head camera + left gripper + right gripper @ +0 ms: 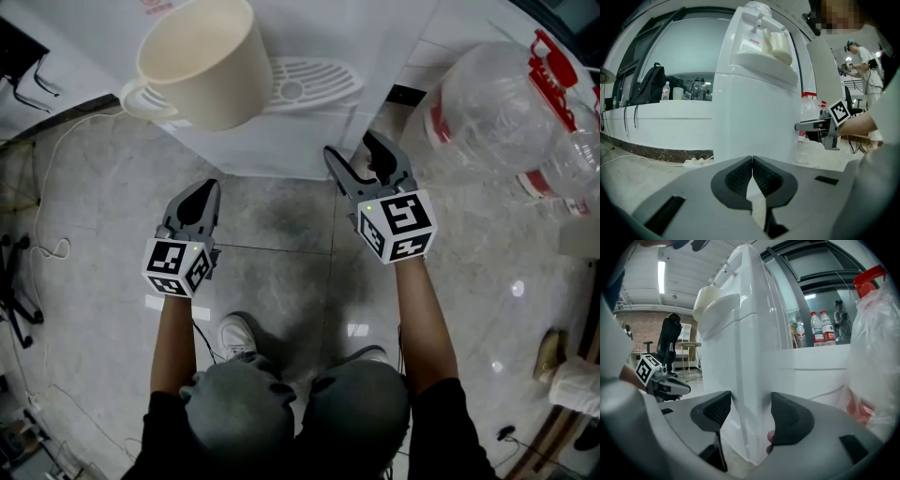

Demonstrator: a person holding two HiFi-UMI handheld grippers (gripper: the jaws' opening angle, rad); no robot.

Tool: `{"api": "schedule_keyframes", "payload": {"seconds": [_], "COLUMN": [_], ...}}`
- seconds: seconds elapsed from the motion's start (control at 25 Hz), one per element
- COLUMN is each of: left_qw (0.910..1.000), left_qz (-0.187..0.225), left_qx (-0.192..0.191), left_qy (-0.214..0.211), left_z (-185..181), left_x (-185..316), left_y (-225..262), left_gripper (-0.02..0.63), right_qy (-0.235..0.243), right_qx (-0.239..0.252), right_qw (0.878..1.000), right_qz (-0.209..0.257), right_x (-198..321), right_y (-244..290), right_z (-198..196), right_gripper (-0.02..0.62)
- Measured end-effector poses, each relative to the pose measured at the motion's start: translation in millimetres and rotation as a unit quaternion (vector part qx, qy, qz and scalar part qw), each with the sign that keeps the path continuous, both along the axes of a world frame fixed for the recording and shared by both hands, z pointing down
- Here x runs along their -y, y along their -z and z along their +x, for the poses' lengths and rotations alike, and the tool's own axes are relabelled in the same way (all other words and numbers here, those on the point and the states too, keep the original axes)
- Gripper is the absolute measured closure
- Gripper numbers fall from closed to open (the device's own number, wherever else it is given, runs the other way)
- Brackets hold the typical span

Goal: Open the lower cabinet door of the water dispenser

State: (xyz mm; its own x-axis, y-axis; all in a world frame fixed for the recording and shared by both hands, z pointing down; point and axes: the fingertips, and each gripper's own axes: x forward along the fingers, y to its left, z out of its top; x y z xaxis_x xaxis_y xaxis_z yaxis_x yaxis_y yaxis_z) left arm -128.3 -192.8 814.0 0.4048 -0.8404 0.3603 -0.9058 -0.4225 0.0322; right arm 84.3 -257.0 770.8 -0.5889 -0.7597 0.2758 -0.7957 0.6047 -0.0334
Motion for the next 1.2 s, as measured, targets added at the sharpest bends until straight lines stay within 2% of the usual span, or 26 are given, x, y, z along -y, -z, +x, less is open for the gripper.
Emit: {"api": "schedule_keyframes", "payload": {"seconds": [0.56,1.2], "left_qw": [0.9997,0.9995], "left_qz": [-0.004,-0.005], "left_qx": [-0.012,-0.014], "left_qy": [-0.019,-0.029], "left_z": [10.1,15.8], "left_x": [4.9,3.9], "left_y": [-4.3,-5.6], "left_gripper": [0.588,0.588], "right_qy": [-0.033,-0.041], "right_qx": [-0.015,-0.023], "right_qw": [0.999,0.999], "right_qz": [0.000,-0.001], "right_x": [-3.3,-14.4], "right_y": [2.4,2.3], "right_z": [-1.3,-0.7], "right_gripper": [0.345,0.371]}}
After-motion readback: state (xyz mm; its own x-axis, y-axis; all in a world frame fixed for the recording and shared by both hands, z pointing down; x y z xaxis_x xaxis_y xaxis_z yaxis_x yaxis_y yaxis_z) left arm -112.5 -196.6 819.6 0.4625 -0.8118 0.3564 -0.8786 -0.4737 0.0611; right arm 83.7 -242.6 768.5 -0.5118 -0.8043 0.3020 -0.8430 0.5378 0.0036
